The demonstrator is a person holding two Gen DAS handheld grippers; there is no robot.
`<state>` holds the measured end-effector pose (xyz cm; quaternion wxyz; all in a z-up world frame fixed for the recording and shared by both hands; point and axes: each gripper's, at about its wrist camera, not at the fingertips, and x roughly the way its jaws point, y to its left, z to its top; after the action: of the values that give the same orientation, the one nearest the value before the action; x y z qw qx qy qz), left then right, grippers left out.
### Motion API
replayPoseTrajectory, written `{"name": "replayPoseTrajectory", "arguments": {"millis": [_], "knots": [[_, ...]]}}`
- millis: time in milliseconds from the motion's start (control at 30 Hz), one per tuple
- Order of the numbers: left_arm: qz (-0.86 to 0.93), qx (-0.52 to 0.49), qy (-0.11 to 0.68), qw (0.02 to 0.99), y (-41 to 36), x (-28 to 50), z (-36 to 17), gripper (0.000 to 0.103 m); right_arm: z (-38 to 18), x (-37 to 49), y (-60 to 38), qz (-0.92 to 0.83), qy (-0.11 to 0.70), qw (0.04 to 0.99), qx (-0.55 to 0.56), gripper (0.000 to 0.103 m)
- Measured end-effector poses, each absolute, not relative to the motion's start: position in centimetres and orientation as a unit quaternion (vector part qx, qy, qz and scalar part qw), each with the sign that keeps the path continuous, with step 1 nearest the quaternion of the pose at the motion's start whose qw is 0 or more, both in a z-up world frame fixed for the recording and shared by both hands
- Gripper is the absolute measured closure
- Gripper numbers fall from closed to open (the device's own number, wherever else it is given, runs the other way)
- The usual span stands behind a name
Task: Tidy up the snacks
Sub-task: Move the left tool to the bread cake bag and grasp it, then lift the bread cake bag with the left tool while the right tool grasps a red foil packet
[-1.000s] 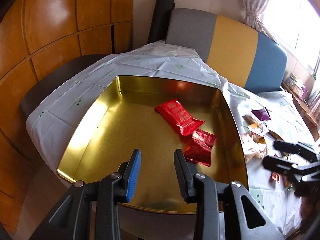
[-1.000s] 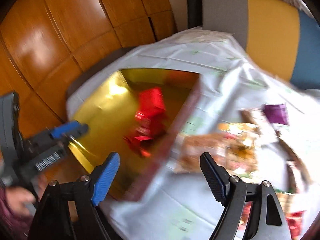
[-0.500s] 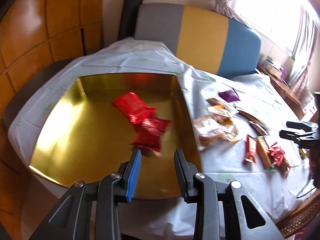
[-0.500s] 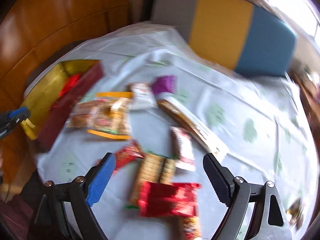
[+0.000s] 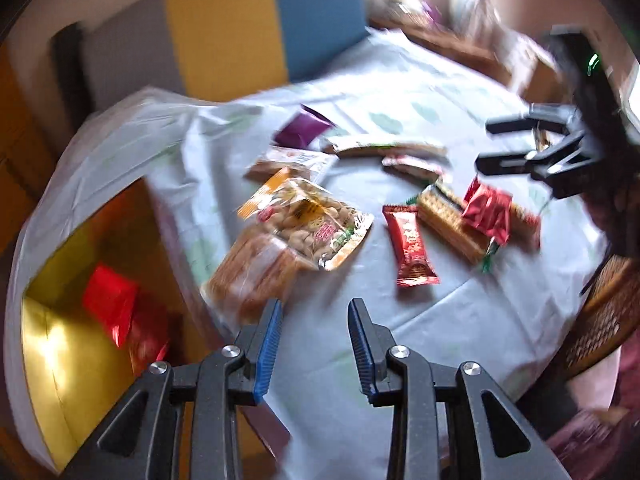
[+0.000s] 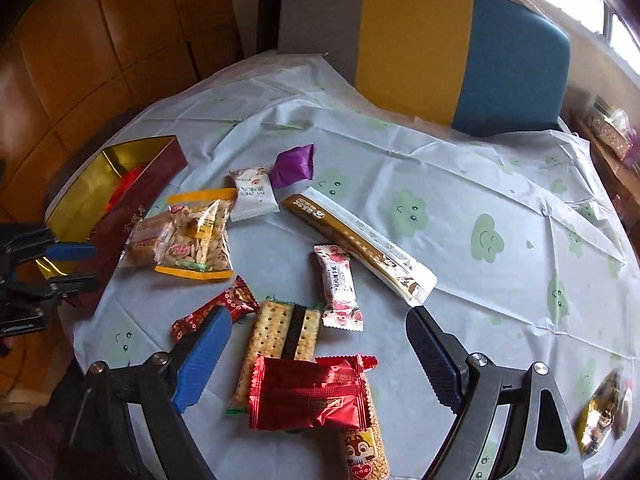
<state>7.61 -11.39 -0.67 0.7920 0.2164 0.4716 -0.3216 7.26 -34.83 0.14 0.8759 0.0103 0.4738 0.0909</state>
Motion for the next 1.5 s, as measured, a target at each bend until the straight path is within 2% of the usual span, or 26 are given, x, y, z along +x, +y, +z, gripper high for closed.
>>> {"name": "replayPoseTrajectory", "arguments": {"millis": [300,400,433,467,667,800,867,1033,1233,1500], "knots": [[-0.313,0.336,0.523,0.718,-14.7,12.3,-4.5,0.065,0.8,7.0,-35.2,0.093,0.462,0.882,0.029,0.011],[-0.315,0.359,0.525,0.705,-15.2,13.1,-4.7,0.043,0.9,7.1,-35.1,0.098,0.462,0.881,0.03,0.01],[-0.317,0.364,0.532,0.696,-15.5,13.4,-5.0,0.024,0.9,7.1,-35.0,0.1,0.462,0.881,0.029,0.009],[-0.318,0.371,0.536,0.688,-15.6,13.6,-5.3,0.019,0.9,7.1,-35.0,0.101,0.462,0.881,0.028,0.008],[-0.327,0.385,0.55,0.665,-16.4,15.2,-6.6,0.019,1.1,7.1,-35.0,0.105,0.458,0.882,0.032,0.007],[-0.333,0.361,0.55,0.676,-16.7,16.3,-6.2,0.034,1.1,7.1,-35.0,0.104,0.457,0.883,0.03,0.007],[-0.34,0.361,0.542,0.679,-17.2,15.9,-6.1,0.045,1.2,7.1,-35.0,0.101,0.456,0.884,0.028,0.007],[-0.361,0.346,0.526,0.687,-17.5,13.5,-5.1,0.045,1.7,7.1,-36.3,0.083,0.446,0.89,0.049,0.007],[-0.35,0.28,0.518,0.729,-16.1,8.8,-4.4,0.046,1.8,7.0,-37.0,0.077,0.444,0.89,0.071,0.007],[-0.292,0.248,0.466,0.798,-14.4,4.1,-5.0,0.045,1.6,7.0,-37.9,0.065,0.448,0.887,0.087,0.007]]}}
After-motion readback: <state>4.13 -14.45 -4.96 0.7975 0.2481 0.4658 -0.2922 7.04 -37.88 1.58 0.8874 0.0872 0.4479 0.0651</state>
